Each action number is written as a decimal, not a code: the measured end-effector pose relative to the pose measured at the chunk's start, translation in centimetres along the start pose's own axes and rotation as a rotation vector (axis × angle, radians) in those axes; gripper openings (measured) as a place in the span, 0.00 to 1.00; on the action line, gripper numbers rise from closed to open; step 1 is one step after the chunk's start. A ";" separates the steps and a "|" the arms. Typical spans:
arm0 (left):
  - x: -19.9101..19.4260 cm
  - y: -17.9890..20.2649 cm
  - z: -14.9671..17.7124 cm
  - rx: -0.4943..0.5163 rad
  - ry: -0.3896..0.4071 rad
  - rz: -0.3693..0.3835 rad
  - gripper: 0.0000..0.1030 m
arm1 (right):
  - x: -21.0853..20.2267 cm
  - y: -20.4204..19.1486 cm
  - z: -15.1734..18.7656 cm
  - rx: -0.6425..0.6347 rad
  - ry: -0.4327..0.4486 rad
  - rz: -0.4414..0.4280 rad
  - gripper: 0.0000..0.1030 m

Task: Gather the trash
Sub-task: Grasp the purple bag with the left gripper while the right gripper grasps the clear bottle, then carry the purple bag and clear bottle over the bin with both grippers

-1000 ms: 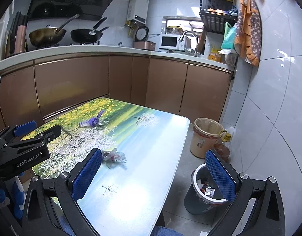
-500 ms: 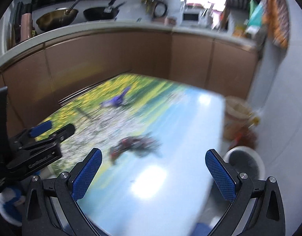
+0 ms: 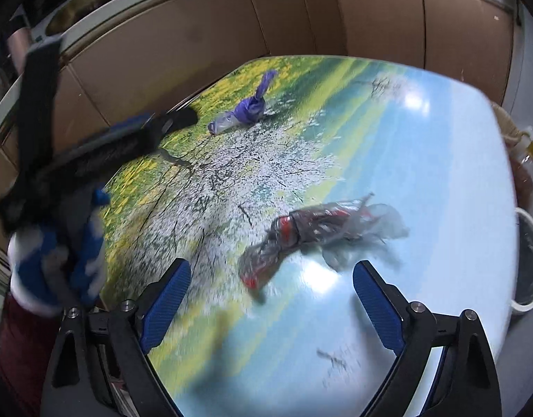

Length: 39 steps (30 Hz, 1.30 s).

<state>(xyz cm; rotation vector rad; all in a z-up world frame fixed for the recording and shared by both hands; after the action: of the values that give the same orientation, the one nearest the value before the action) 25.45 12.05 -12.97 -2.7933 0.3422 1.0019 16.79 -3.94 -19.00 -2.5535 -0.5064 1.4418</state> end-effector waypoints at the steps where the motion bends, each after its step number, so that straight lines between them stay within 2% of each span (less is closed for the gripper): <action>1: 1.5 -0.2 -0.6 0.013 -0.018 -0.005 0.75 | 0.7 0.0 -0.4 0.002 -0.004 0.001 0.91; 5: 6.0 -1.0 -1.5 0.019 -0.073 -0.025 0.75 | 2.8 -0.1 -1.2 -0.012 -0.016 0.006 0.86; 9: 9.2 -1.2 -1.4 -0.002 -0.126 0.008 0.74 | 4.1 -0.3 -2.0 -0.041 -0.019 0.014 0.79; 10: 9.7 -1.2 -1.3 -0.007 -0.138 0.016 0.72 | 4.2 -0.3 -2.2 -0.048 -0.018 0.013 0.75; 11: 10.0 -1.1 -1.2 -0.010 -0.148 0.025 0.65 | 4.3 -0.3 -2.3 -0.056 -0.015 0.015 0.72; 12: 10.3 -1.1 -1.2 -0.015 -0.165 0.038 0.55 | 4.4 -0.3 -2.4 -0.063 -0.012 0.019 0.65; 13: 10.6 -1.1 -1.1 -0.020 -0.177 0.046 0.51 | 4.4 -0.3 -2.5 -0.068 -0.009 0.017 0.55; 14: 10.8 -1.0 -0.9 -0.024 -0.189 0.052 0.45 | 4.4 -0.3 -2.5 -0.070 -0.008 0.012 0.50; 16: 10.9 -0.9 -0.8 -0.025 -0.195 0.047 0.38 | 4.3 0.0 -2.5 -0.067 -0.012 -0.004 0.31; 18: 10.7 -1.0 -0.6 -0.042 -0.199 0.053 0.31 | 4.3 0.2 -2.3 -0.064 -0.026 -0.028 0.20; 22: 9.0 -0.7 -0.2 -0.071 -0.188 0.067 0.29 | 3.0 0.3 -2.0 -0.073 -0.014 -0.066 0.20; 30: 2.4 2.4 -1.7 -0.055 -0.099 0.076 0.29 | -4.0 1.6 -1.8 -0.059 0.103 -0.107 0.20; 34: -0.2 6.4 -3.5 -0.028 -0.064 0.110 0.29 | -8.4 4.5 -2.1 -0.026 0.183 -0.094 0.20; 39: -1.6 14.3 -6.5 0.065 -0.032 0.177 0.29 | -13.3 10.0 -3.2 0.027 0.277 -0.036 0.20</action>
<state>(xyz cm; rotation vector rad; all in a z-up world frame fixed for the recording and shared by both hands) 24.38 -2.87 -7.91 -2.7235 0.6153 1.0494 15.27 -18.07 -9.82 -2.6486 -0.4811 1.0515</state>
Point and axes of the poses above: each gripper's, at about its wrist camera, not at the fingertips, and x roughly the way its jaws point, y to its right, z to its underside, the point moved 5 cm from there along x, roughly the way its jaws point, and after that the axes turned 5 degrees about x, right-handed, at the moved point
